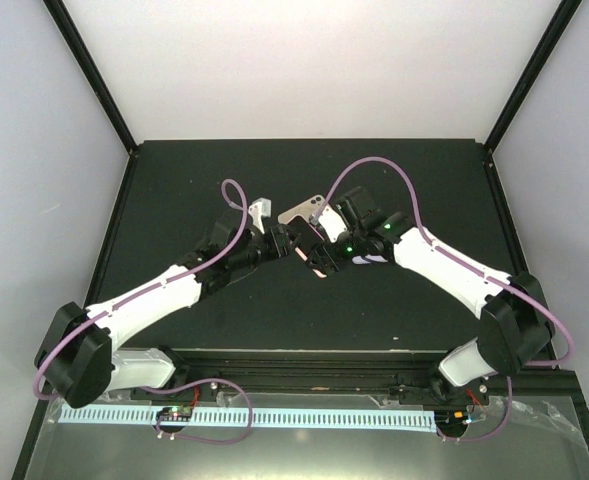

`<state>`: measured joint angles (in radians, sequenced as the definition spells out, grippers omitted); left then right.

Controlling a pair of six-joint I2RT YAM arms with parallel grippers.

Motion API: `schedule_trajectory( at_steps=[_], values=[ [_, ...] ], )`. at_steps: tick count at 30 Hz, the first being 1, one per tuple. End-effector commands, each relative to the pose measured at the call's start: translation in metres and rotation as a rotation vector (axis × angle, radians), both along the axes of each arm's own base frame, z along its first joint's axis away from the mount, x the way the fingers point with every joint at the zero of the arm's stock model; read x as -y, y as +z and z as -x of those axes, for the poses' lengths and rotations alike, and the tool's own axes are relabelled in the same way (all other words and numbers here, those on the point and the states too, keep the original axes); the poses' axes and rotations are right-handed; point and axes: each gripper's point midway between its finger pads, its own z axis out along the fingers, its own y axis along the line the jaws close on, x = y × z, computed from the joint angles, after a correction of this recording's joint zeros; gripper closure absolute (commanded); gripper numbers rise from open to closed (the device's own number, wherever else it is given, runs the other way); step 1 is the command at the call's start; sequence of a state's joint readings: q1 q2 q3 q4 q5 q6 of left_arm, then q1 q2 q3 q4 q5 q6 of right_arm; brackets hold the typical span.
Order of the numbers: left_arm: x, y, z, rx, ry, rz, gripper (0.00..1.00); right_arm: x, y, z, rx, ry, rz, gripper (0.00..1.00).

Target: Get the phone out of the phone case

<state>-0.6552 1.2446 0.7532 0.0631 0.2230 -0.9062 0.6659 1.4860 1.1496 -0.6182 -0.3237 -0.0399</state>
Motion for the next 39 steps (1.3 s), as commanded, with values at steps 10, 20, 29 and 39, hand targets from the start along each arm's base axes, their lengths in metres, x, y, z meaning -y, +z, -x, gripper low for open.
schedule_trajectory(
  at_steps=[10, 20, 29, 39],
  values=[
    [0.007, 0.058, -0.006, 0.158, -0.023, 0.051, 0.98, -0.015, 0.068, 0.001, 0.125, 0.063, -0.163, 0.23],
    [-0.013, 0.12, 0.042, 0.543, -0.361, -0.106, 0.98, 0.021, 0.095, 0.04, 0.122, 0.187, -0.291, 0.01],
    [0.001, 0.166, 0.121, 0.766, -0.735, 0.124, 0.98, 0.015, 0.12, 0.097, 0.087, 0.429, -0.521, 0.27],
    [0.004, 0.173, 0.129, 0.759, -0.787, 0.182, 0.98, 0.008, 0.131, 0.112, 0.033, 0.526, -0.605, 0.68]
  ],
)
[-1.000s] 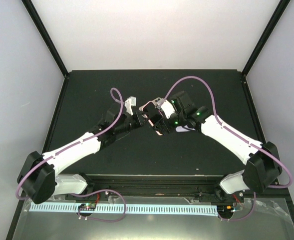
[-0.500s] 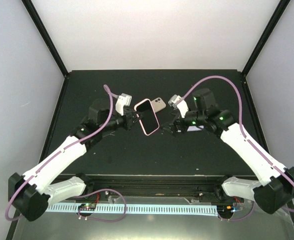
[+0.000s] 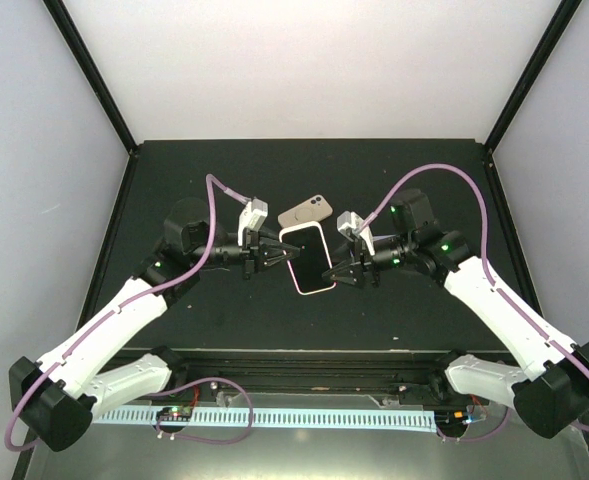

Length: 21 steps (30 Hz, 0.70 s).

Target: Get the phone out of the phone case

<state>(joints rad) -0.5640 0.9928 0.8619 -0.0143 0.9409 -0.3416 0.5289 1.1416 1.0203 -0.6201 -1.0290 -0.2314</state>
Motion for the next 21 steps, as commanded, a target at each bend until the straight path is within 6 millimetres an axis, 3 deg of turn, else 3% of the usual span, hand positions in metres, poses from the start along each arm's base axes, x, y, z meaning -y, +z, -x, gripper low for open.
schedule_trajectory(
  at_steps=[1, 4, 7, 9, 11, 15, 21],
  values=[
    [0.0, 0.037, 0.016, 0.107, -0.086, 0.089, 0.98, -0.005, 0.018, 0.012, 0.007, 0.085, -0.078, 0.71],
    [0.0, 0.039, 0.016, 0.108, -0.087, 0.095, 0.98, -0.006, 0.021, 0.017, -0.005, 0.111, -0.099, 0.89],
    [0.0, 0.037, 0.013, 0.108, -0.074, 0.092, 0.95, -0.006, 0.023, 0.02, -0.012, 0.121, -0.108, 0.99],
    [0.0, 0.035, 0.009, 0.106, -0.053, 0.084, 0.72, -0.005, 0.023, 0.02, -0.012, 0.121, -0.108, 0.99],
    [0.001, 0.032, 0.006, 0.104, -0.041, 0.077, 0.58, -0.005, 0.023, 0.02, -0.014, 0.121, -0.106, 0.99],
    [0.003, 0.03, 0.005, 0.096, -0.047, 0.078, 0.57, -0.005, 0.023, 0.019, -0.019, 0.114, -0.102, 0.99],
    [0.008, 0.025, 0.008, 0.08, -0.067, 0.085, 0.66, -0.007, 0.02, 0.016, -0.039, 0.106, -0.097, 0.99]
  ],
)
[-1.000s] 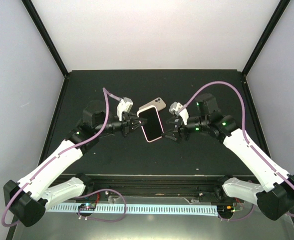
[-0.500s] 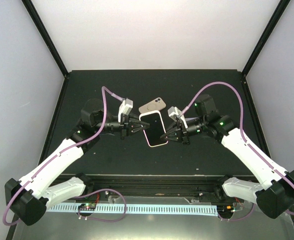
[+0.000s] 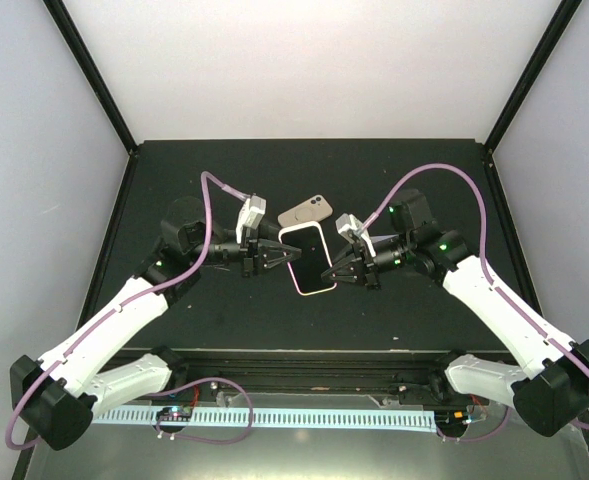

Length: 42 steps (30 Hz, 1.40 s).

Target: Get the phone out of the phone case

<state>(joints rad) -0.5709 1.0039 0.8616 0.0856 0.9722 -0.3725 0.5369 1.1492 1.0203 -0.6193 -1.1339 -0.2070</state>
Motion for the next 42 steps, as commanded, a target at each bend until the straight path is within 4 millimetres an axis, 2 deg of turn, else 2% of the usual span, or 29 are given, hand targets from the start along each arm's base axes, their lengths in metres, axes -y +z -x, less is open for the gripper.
schedule_trajectory(
  at_steps=[1, 5, 9, 11, 12, 15, 16, 18, 20, 25, 31, 40, 42],
  values=[
    [0.005, 0.011, 0.005, 0.038, -0.035, 0.035, 0.69, -0.004, 0.011, 0.001, 0.023, 0.027, -0.045, 0.99],
    [0.007, 0.008, 0.006, 0.029, -0.045, 0.031, 0.8, -0.004, 0.01, 0.0, 0.02, 0.025, -0.041, 0.99],
    [0.008, 0.006, 0.006, 0.024, -0.051, 0.026, 0.97, -0.004, 0.011, -0.001, 0.03, 0.023, -0.037, 0.99],
    [0.008, 0.006, 0.008, 0.021, -0.061, 0.023, 0.98, -0.002, 0.013, 0.001, 0.047, 0.036, -0.032, 0.98],
    [0.007, 0.009, 0.009, 0.021, -0.063, 0.022, 0.99, -0.001, 0.014, 0.005, 0.065, 0.056, -0.031, 0.92],
    [0.005, 0.014, 0.01, 0.026, -0.072, 0.004, 0.98, 0.008, 0.012, 0.019, 0.128, 0.135, -0.001, 0.54],
    [0.005, 0.017, 0.012, 0.034, -0.084, 0.0, 0.98, 0.011, 0.009, 0.023, 0.16, 0.159, 0.014, 0.47],
    [0.004, 0.023, 0.016, 0.039, -0.111, -0.008, 0.99, 0.016, 0.001, 0.027, 0.205, 0.186, 0.053, 0.42],
    [0.004, 0.027, 0.021, 0.036, -0.144, -0.008, 0.98, 0.019, -0.005, 0.026, 0.243, 0.189, 0.083, 0.41],
    [0.003, 0.033, 0.021, 0.032, -0.144, 0.001, 0.98, 0.019, -0.006, 0.034, 0.289, 0.207, 0.077, 0.46],
    [0.004, 0.034, 0.023, 0.012, -0.169, 0.007, 0.98, 0.013, -0.007, 0.041, 0.325, 0.217, 0.073, 0.61],
    [0.005, 0.034, 0.027, -0.035, -0.222, 0.012, 0.98, 0.009, -0.009, 0.04, 0.381, 0.228, 0.084, 0.83],
    [0.006, 0.034, 0.03, -0.06, -0.251, 0.014, 0.99, 0.009, -0.009, 0.038, 0.418, 0.229, 0.094, 0.84]
  ],
)
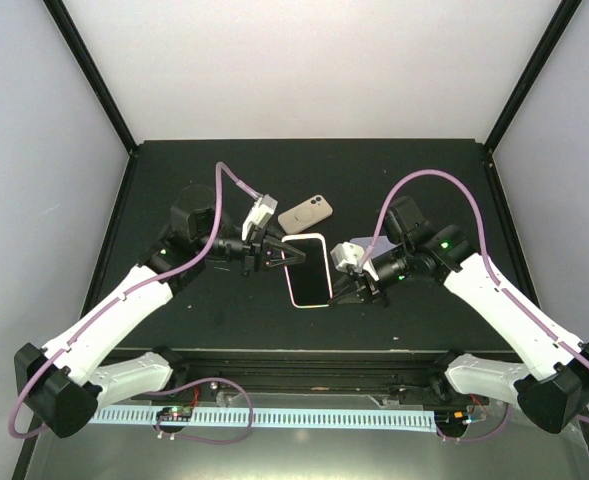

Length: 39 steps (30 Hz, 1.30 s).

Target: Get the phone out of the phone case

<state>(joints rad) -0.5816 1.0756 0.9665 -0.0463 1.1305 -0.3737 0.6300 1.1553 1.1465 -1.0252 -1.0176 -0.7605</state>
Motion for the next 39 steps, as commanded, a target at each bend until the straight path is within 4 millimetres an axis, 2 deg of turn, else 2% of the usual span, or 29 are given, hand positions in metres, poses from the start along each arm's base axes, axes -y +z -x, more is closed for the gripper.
schedule_trajectory(
  at_steps=[1, 8, 18, 30, 39],
  values=[
    [-0.001, 0.029, 0.012, 0.009, -0.094, 0.057, 0.98, -0.002, 0.001, -0.005, 0.129, 0.018, -0.007, 0.84],
    [-0.002, 0.037, 0.021, -0.092, -0.193, 0.048, 0.98, -0.005, 0.001, -0.014, 0.286, 0.055, 0.035, 0.83],
    [-0.007, 0.044, 0.03, -0.125, -0.207, 0.046, 0.98, -0.007, 0.001, -0.028, 0.384, 0.062, 0.059, 0.8],
    [-0.009, 0.042, 0.038, -0.139, -0.233, 0.043, 0.99, -0.011, -0.013, -0.043, 0.394, 0.013, 0.085, 0.79],
    [-0.011, 0.041, 0.048, -0.138, -0.256, 0.041, 0.99, -0.013, -0.007, -0.051, 0.395, 0.009, 0.061, 0.72]
  ],
)
